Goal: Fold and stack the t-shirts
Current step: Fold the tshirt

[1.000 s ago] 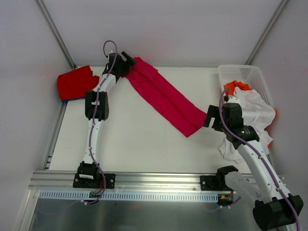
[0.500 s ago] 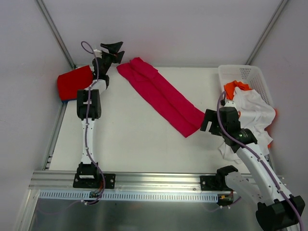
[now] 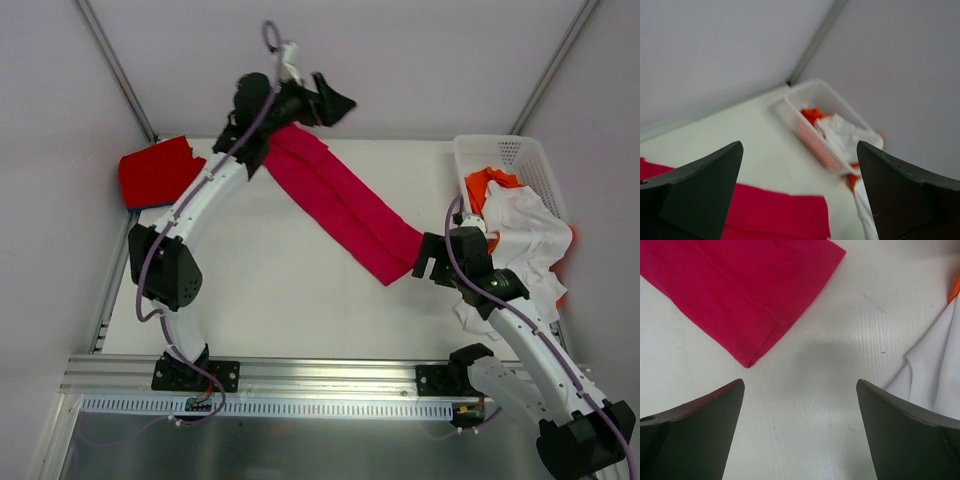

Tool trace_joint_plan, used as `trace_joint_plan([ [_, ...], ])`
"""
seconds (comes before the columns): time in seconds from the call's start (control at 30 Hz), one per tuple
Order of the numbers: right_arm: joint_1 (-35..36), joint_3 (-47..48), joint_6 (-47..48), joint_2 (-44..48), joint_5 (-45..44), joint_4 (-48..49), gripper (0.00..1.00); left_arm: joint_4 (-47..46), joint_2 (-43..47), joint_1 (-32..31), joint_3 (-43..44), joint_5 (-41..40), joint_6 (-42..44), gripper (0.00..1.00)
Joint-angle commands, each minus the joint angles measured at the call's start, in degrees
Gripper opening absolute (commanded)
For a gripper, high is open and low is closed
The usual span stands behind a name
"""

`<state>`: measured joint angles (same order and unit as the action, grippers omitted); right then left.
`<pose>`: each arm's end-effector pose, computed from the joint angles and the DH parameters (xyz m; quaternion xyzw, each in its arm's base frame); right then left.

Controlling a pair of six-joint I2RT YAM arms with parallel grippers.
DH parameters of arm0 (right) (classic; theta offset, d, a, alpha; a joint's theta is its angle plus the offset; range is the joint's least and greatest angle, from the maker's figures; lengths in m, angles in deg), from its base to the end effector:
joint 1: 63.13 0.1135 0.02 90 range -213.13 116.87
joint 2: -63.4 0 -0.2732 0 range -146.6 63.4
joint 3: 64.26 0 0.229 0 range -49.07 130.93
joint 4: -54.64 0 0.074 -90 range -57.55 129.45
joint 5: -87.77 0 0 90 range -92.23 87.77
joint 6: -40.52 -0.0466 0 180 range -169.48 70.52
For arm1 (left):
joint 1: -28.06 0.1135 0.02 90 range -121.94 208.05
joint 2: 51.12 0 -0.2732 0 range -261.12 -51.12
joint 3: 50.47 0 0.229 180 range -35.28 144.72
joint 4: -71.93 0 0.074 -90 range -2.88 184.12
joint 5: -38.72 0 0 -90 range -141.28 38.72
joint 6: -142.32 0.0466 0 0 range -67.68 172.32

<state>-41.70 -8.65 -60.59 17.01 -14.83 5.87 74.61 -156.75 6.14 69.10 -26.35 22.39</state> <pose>0.1431 0.0452 0.2719 -0.0343 0.8997 0.0234 0.4344 0.3915 -0.1787 0.4545 0.1232 0.6295 -0.4531 0.6190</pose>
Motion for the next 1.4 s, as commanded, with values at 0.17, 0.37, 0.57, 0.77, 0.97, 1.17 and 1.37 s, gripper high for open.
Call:
trace_joint_plan([
  [0.17,0.8,0.36,-0.31,-3.1,-6.38,-0.87,0.99,22.97,-14.51,-16.66,-4.19,-10.24,12.71,0.99],
  [0.37,0.81,-1.05,0.21,1.21,-10.68,-2.36,0.99,22.88,-21.64,-23.34,-1.99,-12.62,9.38,0.99],
  [0.57,0.81,-1.14,0.13,1.13,-10.51,-2.19,0.99,22.97,-22.7,-27.65,-3.48,-16.31,8.23,0.99],
  [0.77,0.72,-1.75,-0.14,0.95,-10.34,-1.92,0.99,25.42,-21.73,-29.94,-8.48,-19.74,7.17,0.99],
  [0.97,0.72,-1.75,-0.4,1.92,-9.9,-1.4,1.0,34.65,-17.61,-31.61,-18.65,-26.75,5.5,0.99],
  [1.17,0.8,-1.66,-0.57,0.17,-7.8,0.7,0.99,36.59,-9.88,-31.79,-32.99,-32.92,1.2,0.99],
  [1.37,0.89,-1.84,-1.45,-3.79,-3.57,3.7,0.99,42.82,3.02,-31.26,-47.4,-41.7,-5.12,0.99],
])
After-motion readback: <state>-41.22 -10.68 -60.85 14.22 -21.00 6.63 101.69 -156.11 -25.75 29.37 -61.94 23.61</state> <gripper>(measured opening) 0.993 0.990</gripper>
